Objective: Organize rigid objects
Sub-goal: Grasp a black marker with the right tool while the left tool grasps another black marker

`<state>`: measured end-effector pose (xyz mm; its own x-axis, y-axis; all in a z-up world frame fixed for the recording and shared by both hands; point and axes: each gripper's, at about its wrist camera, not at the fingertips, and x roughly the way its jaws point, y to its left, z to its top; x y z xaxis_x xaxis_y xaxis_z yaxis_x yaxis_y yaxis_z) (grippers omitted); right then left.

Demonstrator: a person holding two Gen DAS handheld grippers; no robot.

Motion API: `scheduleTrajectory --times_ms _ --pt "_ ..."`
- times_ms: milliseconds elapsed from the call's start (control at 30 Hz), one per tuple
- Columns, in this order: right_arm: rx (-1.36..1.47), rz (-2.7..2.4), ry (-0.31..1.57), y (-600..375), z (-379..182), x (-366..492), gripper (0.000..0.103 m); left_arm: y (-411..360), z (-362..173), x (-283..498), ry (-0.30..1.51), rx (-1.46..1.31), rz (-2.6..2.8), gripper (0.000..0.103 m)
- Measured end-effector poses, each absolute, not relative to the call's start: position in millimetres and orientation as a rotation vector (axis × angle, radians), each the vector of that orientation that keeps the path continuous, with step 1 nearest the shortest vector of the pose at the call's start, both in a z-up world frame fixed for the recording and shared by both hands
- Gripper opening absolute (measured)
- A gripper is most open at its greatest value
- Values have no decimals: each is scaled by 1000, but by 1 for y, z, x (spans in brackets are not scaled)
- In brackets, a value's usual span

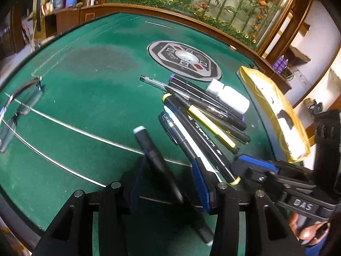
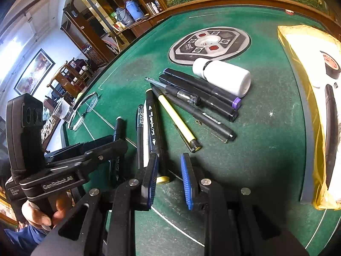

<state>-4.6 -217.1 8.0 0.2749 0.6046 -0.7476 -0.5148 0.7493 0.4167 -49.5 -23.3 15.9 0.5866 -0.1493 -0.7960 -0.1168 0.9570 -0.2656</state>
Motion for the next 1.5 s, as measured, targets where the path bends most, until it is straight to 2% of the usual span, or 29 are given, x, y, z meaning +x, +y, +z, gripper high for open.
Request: scheduleTrajectory --times_ms 133,267,300,667,867,1133,1500 --pt "74 753 1033 -215 11 -5 21 -28 13 -46 927 -148 70 47" --pt "36 748 1010 -210 17 -5 21 -17 13 -50 919 -103 80 18" --pt "25 748 1007 -208 19 -4 21 -11 12 -53 915 -100 78 15" --pt "-176 741 998 -161 13 3 21 1 11 -70 915 -53 76 17" --pt "-304 707 924 -151 10 -3 16 3 11 -67 903 -76 86 16" --pt "-129 787 881 -176 25 0 14 14 14 -64 896 -223 48 15" --pt "15 806 844 -203 43 5 14 -9 44 -53 841 -216 -7 15"
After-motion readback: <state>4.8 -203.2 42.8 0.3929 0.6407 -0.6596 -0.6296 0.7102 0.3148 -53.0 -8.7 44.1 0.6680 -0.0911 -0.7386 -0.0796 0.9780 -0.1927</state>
